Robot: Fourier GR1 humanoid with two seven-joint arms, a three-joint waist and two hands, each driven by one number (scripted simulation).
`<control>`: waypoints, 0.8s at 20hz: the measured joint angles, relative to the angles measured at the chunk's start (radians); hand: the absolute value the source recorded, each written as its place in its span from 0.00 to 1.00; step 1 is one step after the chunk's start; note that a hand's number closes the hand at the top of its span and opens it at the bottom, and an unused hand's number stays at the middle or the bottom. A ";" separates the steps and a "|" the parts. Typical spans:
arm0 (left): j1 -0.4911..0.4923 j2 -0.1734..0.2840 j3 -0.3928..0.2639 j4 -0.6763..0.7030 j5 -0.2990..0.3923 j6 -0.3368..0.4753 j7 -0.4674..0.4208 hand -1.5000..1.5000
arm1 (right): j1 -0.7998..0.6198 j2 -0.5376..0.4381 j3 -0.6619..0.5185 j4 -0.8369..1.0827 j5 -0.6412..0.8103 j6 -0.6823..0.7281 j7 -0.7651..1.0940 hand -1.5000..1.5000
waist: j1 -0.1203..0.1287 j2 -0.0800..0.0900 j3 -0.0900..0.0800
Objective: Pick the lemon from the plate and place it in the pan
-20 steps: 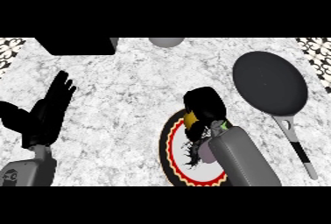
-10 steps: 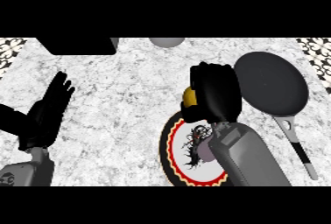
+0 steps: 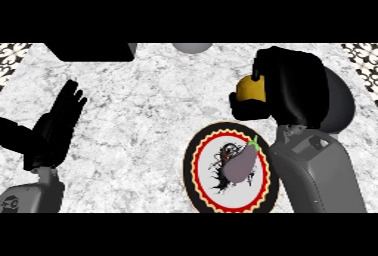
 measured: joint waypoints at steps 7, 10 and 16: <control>-0.004 -0.008 -0.012 -0.040 -0.015 0.013 0.040 0.50 | -0.024 -0.119 -0.213 0.090 -0.091 -0.100 -0.108 1.00 | 0.004 0.002 0.000; -0.003 -0.006 0.000 -0.016 -0.004 -0.003 0.017 0.50 | -0.005 -0.179 -0.300 0.158 -0.144 -0.173 -0.192 1.00 | 0.004 0.003 0.001; -0.024 -0.002 0.011 0.004 0.000 -0.012 0.014 0.50 | 0.021 -0.288 -0.444 0.373 -0.243 -0.336 -0.398 1.00 | 0.007 0.005 0.001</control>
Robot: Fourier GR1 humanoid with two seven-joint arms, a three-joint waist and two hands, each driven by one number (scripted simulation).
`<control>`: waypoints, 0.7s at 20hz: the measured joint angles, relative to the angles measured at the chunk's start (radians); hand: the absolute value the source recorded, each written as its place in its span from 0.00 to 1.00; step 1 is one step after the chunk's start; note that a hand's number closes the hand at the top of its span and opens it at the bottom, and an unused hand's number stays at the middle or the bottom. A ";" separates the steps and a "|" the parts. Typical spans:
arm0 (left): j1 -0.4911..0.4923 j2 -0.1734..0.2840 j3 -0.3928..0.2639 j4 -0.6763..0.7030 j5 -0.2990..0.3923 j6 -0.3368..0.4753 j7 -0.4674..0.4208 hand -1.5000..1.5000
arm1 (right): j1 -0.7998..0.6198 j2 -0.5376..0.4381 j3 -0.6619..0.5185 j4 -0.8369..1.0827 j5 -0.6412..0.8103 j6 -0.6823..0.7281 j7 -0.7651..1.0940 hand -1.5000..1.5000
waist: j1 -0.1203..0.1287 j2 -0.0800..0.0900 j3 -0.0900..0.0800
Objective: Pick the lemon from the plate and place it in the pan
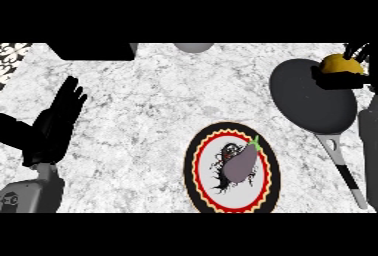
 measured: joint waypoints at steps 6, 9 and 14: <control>-0.009 -0.009 -0.007 0.014 -0.004 -0.006 -0.008 0.50 | -0.065 -0.057 -0.067 0.330 -0.071 -0.149 -0.217 1.00 | 0.014 0.004 0.001; -0.013 -0.012 -0.009 0.011 -0.004 -0.006 0.002 0.50 | -0.106 -0.071 -0.080 0.498 -0.080 -0.218 -0.306 1.00 | 0.018 0.005 0.001; -0.018 -0.022 -0.018 0.023 -0.014 -0.004 -0.009 0.50 | -0.165 -0.092 -0.099 0.751 -0.058 -0.323 -0.362 1.00 | 0.027 0.009 0.001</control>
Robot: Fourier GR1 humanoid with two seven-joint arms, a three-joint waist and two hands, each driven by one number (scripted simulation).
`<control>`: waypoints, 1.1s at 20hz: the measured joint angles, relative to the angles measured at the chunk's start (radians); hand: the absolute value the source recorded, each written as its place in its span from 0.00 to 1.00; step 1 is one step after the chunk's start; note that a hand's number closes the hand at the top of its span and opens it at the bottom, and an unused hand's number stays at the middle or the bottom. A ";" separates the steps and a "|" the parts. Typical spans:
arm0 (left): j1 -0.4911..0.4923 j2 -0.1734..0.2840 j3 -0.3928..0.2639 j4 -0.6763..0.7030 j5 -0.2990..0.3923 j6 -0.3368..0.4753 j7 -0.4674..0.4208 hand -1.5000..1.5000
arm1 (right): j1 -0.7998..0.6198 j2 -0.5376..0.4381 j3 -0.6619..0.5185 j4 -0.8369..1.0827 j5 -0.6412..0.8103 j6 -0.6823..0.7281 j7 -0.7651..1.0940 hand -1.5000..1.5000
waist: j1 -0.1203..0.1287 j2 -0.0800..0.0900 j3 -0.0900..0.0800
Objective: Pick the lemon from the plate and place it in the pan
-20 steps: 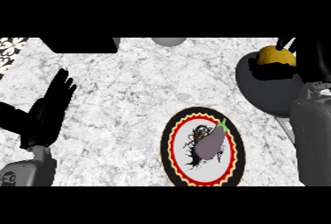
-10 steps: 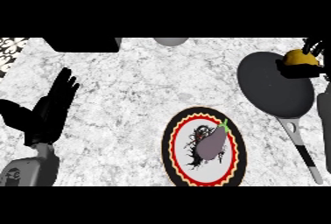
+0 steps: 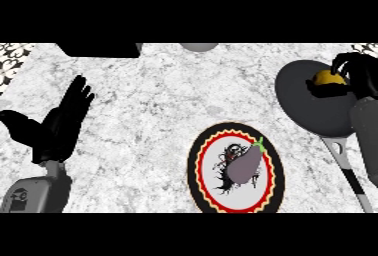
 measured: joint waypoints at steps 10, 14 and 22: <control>-0.024 -0.003 -0.006 -0.005 -0.008 0.005 0.019 0.50 | -0.051 -0.044 -0.112 0.286 -0.091 0.007 -0.058 0.00 | 0.008 0.005 0.002; -0.021 0.000 0.007 0.010 -0.002 -0.001 0.002 0.50 | -0.050 -0.071 -0.189 0.298 -0.185 0.024 -0.176 0.00 | 0.001 0.003 0.002; 0.005 0.010 0.024 -0.004 0.006 -0.005 0.002 0.50 | -0.011 -0.152 -0.390 0.311 -0.429 0.192 -0.340 0.00 | -0.018 -0.005 0.001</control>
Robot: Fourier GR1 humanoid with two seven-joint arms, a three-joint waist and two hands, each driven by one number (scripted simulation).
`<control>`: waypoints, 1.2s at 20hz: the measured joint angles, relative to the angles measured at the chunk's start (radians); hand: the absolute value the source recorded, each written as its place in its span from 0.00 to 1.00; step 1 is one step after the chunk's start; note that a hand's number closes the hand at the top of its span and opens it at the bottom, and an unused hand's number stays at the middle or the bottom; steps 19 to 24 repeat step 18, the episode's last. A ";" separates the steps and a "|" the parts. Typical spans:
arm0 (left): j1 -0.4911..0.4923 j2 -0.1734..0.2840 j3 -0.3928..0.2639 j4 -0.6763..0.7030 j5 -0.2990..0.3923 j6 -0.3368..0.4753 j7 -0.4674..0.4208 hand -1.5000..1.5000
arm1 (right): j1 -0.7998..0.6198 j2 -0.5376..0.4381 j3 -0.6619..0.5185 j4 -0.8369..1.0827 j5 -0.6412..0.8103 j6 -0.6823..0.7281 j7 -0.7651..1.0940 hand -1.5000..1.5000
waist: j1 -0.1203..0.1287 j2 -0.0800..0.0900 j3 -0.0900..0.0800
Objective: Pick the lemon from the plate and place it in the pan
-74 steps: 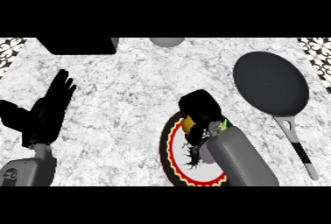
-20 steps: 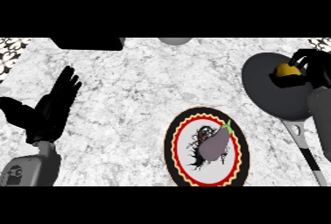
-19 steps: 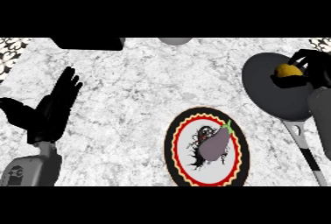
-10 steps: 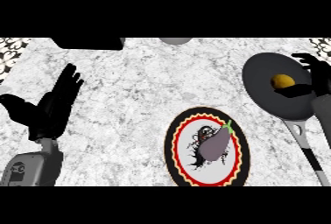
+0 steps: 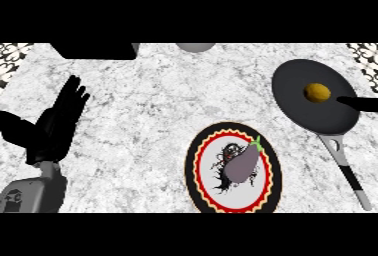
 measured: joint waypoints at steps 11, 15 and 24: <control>0.020 -0.008 -0.004 -0.016 -0.014 0.010 0.005 0.50 | 0.222 -0.188 -0.115 0.022 -0.202 0.459 -0.215 0.00 | -0.015 -0.006 -0.001; 0.026 -0.002 0.008 -0.004 -0.004 -0.007 -0.010 0.50 | 0.274 -0.212 -0.104 0.003 -0.247 0.501 -0.231 0.00 | -0.013 -0.006 -0.002; 0.017 -0.008 0.007 0.013 -0.008 -0.009 -0.015 0.50 | 0.314 -0.214 -0.086 -0.004 -0.269 0.495 -0.247 0.00 | -0.011 -0.006 -0.002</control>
